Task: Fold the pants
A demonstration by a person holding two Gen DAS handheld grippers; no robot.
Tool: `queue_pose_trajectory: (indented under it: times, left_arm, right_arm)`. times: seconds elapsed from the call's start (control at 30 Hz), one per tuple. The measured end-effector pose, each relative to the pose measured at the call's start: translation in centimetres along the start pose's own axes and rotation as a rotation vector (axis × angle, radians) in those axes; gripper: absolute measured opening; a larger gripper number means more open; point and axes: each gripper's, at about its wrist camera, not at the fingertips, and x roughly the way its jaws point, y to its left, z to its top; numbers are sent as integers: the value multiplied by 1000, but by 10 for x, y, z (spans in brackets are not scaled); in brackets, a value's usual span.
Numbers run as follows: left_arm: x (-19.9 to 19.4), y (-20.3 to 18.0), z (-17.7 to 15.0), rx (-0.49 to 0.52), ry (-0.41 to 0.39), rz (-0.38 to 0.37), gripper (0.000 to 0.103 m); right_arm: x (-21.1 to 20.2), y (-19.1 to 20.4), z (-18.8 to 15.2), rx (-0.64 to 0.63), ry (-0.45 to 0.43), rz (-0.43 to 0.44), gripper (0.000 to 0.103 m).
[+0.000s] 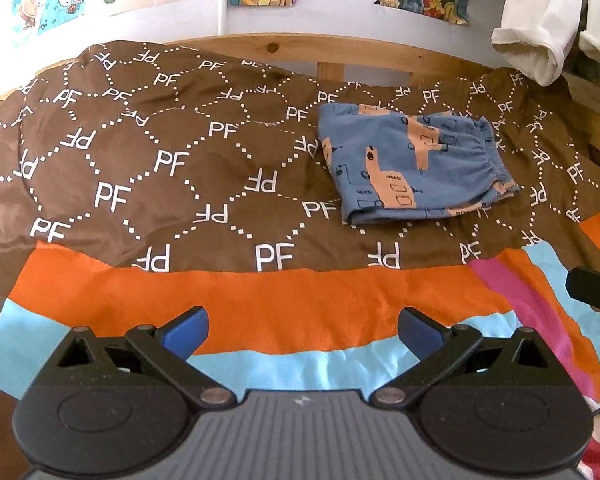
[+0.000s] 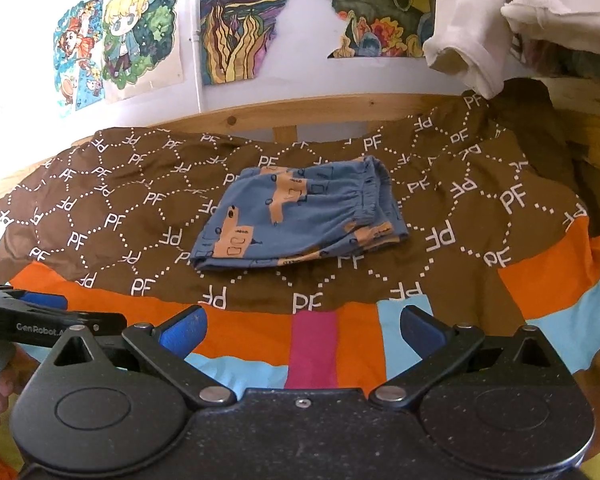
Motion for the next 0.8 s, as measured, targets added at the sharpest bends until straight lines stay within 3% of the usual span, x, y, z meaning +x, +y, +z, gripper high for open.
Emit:
queue_pose_trajectory:
  times: [0.8]
  left_arm:
    - [-1,2,-2,-7,0,0,103]
  right_arm:
    - [7,-2,-1,6,10,-15,102]
